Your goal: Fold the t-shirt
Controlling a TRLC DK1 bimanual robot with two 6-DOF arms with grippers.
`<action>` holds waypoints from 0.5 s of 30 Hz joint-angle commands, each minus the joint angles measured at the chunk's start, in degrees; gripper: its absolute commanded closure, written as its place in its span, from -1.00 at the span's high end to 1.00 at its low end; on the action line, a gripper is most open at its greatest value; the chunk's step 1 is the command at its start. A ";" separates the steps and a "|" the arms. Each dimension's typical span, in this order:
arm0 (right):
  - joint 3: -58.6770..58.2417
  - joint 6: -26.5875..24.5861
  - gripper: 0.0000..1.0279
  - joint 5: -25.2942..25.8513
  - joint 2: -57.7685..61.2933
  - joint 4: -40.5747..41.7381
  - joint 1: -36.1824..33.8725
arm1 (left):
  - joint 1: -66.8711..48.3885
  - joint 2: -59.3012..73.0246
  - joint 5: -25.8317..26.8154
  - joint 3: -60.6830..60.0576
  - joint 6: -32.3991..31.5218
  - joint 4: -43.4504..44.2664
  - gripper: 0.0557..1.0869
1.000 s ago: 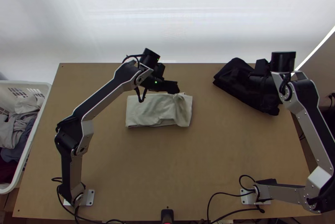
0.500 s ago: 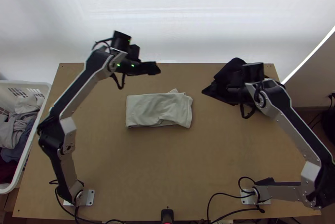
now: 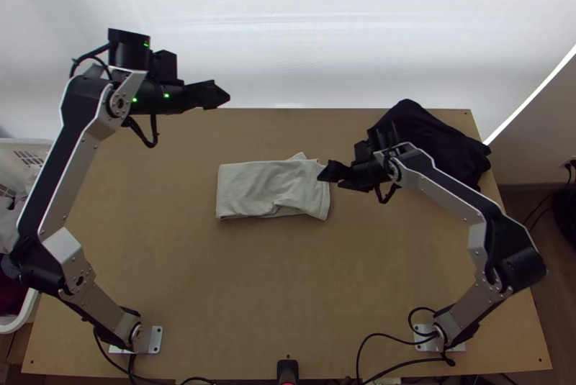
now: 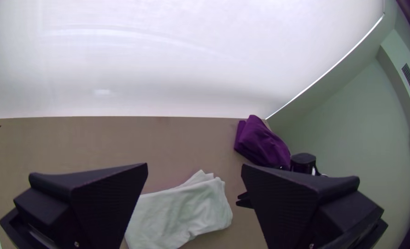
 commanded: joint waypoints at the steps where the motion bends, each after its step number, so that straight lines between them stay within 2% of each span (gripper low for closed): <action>1: 0.17 -1.37 0.93 -1.19 3.65 1.46 0.48 | 1.53 -2.45 0.02 -1.34 1.13 -1.14 0.92; 15: 5.71 -3.04 0.93 -2.59 12.00 3.92 2.68 | 3.72 -3.86 -0.07 -2.04 1.65 -1.67 0.92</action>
